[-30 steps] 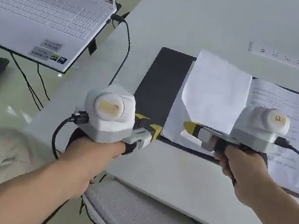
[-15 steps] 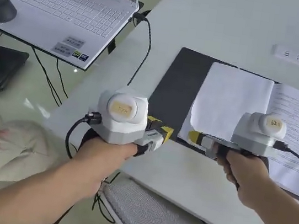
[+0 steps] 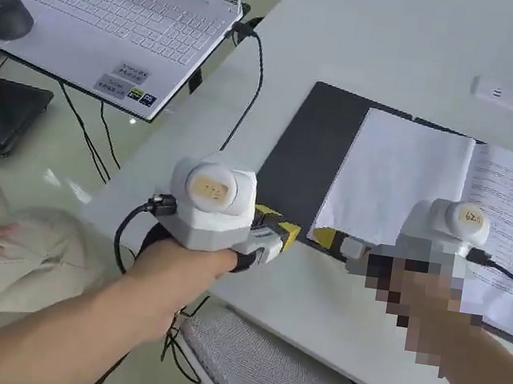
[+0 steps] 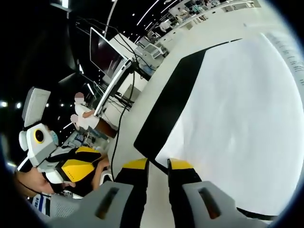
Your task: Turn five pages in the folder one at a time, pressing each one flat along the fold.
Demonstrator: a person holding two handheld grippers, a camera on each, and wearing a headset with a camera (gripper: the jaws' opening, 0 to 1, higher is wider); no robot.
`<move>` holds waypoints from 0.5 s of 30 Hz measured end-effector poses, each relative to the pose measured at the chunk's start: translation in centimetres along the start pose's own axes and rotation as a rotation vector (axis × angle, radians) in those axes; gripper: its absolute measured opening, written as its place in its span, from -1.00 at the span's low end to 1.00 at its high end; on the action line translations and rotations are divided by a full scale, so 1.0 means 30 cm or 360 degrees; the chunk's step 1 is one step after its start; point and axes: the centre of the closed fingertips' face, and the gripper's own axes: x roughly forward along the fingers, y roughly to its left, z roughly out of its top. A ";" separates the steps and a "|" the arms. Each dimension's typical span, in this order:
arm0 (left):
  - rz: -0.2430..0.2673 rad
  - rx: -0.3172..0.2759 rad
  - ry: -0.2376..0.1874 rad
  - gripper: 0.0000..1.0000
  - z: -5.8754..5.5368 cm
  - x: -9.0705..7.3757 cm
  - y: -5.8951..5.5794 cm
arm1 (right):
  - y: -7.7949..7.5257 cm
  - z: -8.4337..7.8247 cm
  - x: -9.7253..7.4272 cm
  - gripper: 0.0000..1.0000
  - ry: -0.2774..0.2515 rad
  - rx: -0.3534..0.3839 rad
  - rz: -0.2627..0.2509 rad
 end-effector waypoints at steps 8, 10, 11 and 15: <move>-0.0032 -0.0001 -0.0001 -0.75 0.003 -0.008 -0.025 | 0.057 0.021 -0.100 -0.66 -0.0088 0.0032 0.0066; -0.0043 -0.0004 0.0004 -0.76 0.000 -0.008 -0.031 | 0.056 0.035 -0.128 -0.66 -0.0114 0.0046 0.0081; -0.0050 -0.0001 0.0007 -0.76 -0.003 -0.007 -0.035 | 0.047 0.047 -0.151 -0.66 -0.0134 0.0048 0.0067; -0.0085 0.0013 0.0029 -0.83 -0.015 0.008 -0.062 | 0.011 0.093 -0.226 -0.67 -0.0209 0.0074 0.0047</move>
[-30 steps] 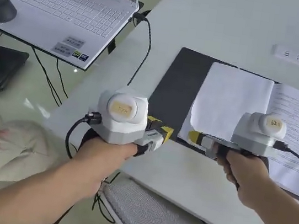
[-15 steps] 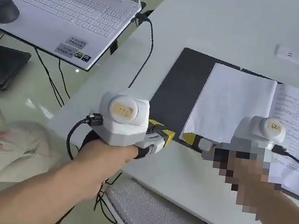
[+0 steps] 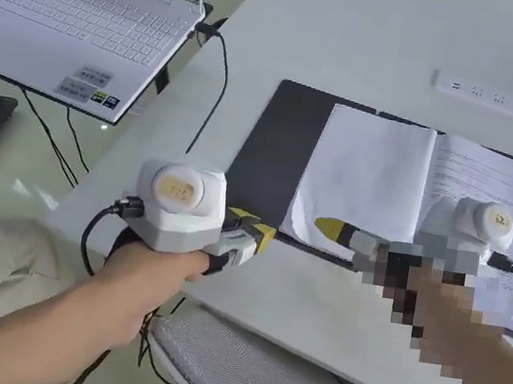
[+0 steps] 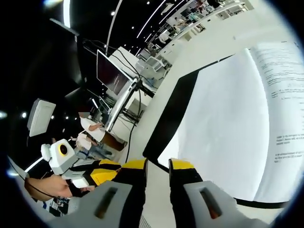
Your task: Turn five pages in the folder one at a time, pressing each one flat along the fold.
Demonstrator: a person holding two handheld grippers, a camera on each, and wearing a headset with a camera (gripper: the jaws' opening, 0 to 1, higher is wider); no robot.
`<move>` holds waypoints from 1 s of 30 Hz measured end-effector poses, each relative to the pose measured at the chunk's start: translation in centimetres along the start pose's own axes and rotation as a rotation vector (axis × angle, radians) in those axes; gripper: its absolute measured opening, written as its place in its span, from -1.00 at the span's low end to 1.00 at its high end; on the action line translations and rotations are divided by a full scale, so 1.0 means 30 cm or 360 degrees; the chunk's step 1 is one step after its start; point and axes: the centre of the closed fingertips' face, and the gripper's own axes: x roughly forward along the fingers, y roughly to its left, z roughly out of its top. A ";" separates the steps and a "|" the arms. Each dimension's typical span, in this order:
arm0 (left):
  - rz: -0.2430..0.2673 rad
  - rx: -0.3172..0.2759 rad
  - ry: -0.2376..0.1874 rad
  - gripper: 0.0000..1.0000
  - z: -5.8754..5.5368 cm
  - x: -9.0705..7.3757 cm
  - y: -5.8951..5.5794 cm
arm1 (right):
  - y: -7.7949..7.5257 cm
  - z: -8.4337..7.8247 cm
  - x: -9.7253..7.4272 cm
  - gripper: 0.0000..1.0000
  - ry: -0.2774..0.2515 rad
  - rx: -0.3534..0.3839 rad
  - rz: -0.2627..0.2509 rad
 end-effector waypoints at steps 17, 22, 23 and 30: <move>-0.0076 -0.0039 0.0072 -1.00 0.017 0.275 -0.022 | -0.182 0.260 -0.131 -0.75 -0.0192 0.0150 -0.0072; -0.0025 -0.0088 0.0122 -1.00 -0.019 0.320 -0.006 | -0.278 0.316 -0.108 -0.78 -0.0189 0.0221 -0.0092; -0.0019 -0.0092 0.0128 -1.00 -0.025 0.324 -0.005 | -0.291 0.320 -0.103 -0.79 -0.0185 0.0248 -0.0091; 0.0032 -0.0157 0.0141 -1.00 -0.057 0.338 0.020 | -0.375 0.327 -0.063 -1.00 -0.0180 0.0421 -0.0080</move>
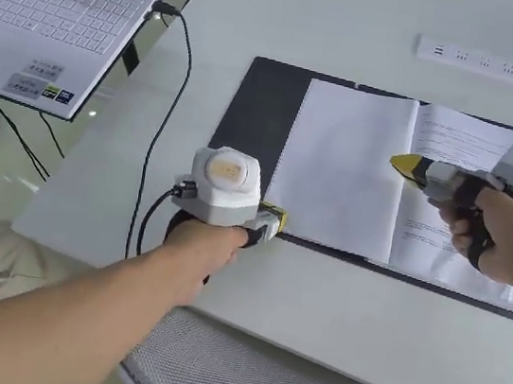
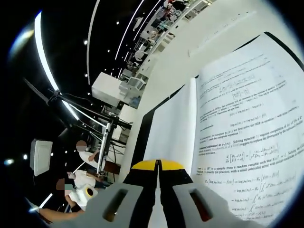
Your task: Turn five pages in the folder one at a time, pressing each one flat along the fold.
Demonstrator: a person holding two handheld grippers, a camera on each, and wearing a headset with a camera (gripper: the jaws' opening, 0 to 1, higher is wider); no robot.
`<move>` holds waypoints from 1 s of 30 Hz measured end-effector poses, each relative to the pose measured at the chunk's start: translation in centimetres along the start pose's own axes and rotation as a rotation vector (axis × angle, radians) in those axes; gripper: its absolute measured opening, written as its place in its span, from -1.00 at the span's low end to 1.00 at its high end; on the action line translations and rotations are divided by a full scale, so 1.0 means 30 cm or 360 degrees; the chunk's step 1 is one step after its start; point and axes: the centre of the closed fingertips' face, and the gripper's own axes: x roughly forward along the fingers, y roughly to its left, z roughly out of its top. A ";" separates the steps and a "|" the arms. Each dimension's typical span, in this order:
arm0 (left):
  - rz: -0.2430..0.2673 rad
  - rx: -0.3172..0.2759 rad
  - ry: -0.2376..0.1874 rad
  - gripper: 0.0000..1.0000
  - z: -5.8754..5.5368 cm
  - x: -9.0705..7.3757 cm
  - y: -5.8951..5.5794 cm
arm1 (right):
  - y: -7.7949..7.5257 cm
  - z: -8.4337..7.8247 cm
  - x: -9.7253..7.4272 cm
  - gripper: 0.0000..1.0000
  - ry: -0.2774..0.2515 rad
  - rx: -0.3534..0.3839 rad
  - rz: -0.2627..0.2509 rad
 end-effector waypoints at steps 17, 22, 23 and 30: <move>0.0000 -0.0037 -0.0033 -1.00 0.008 0.026 0.022 | -0.106 0.138 0.089 -1.00 -0.0102 0.0379 0.0049; 0.0005 -0.0034 -0.0034 -1.00 0.006 0.027 0.023 | -0.098 0.166 0.117 -1.00 -0.0080 0.0367 0.0046; 0.0006 -0.0040 -0.0037 -1.00 0.006 0.027 0.023 | -0.101 0.181 0.127 -1.00 -0.0079 0.0352 0.0041; 0.0012 -0.0050 -0.0042 -1.00 0.005 0.030 0.026 | -0.109 0.235 0.166 -1.00 -0.0134 0.0402 0.0047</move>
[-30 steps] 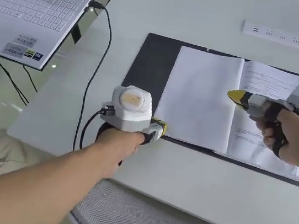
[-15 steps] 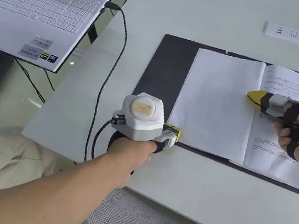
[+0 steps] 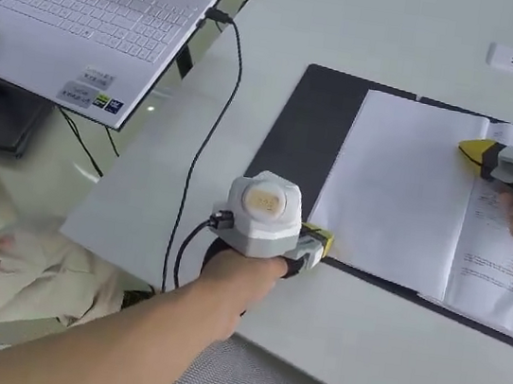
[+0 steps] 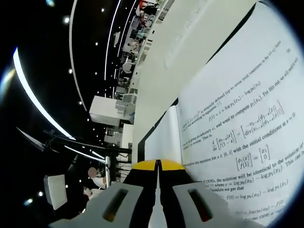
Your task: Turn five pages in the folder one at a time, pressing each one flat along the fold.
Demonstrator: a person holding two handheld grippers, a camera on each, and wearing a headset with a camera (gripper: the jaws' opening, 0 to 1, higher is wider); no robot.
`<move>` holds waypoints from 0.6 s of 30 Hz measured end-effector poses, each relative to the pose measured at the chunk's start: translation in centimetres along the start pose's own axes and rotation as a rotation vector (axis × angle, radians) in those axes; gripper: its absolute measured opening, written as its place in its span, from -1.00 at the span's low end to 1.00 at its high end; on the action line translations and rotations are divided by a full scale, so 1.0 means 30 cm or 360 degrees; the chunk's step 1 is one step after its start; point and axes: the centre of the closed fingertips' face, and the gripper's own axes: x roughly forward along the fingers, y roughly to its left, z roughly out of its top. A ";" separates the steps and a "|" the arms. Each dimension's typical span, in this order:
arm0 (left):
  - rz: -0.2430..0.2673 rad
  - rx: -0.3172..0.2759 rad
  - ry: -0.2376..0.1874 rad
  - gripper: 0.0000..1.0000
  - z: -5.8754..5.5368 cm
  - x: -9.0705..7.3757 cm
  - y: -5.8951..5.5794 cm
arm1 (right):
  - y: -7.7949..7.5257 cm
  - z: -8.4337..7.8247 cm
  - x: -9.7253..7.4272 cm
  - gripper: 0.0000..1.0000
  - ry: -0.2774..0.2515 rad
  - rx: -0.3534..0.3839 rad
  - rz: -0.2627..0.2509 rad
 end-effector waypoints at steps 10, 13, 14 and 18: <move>0.0000 0.0000 -0.0007 -1.00 -0.003 0.006 0.003 | -0.004 0.116 0.051 -1.00 -0.0127 0.0035 -0.0032; 0.0000 -0.0005 -0.0009 -1.00 -0.005 0.011 0.006 | -0.013 0.152 0.065 -1.00 -0.0156 0.0038 -0.0057; 0.0001 -0.0007 -0.0010 -1.00 -0.005 0.012 0.007 | -0.016 0.163 0.071 -1.00 -0.0158 0.0038 -0.0067; 0.0003 -0.0010 -0.0017 -1.00 -0.005 0.013 0.009 | -0.017 0.188 0.077 -1.00 -0.0200 0.0035 -0.0078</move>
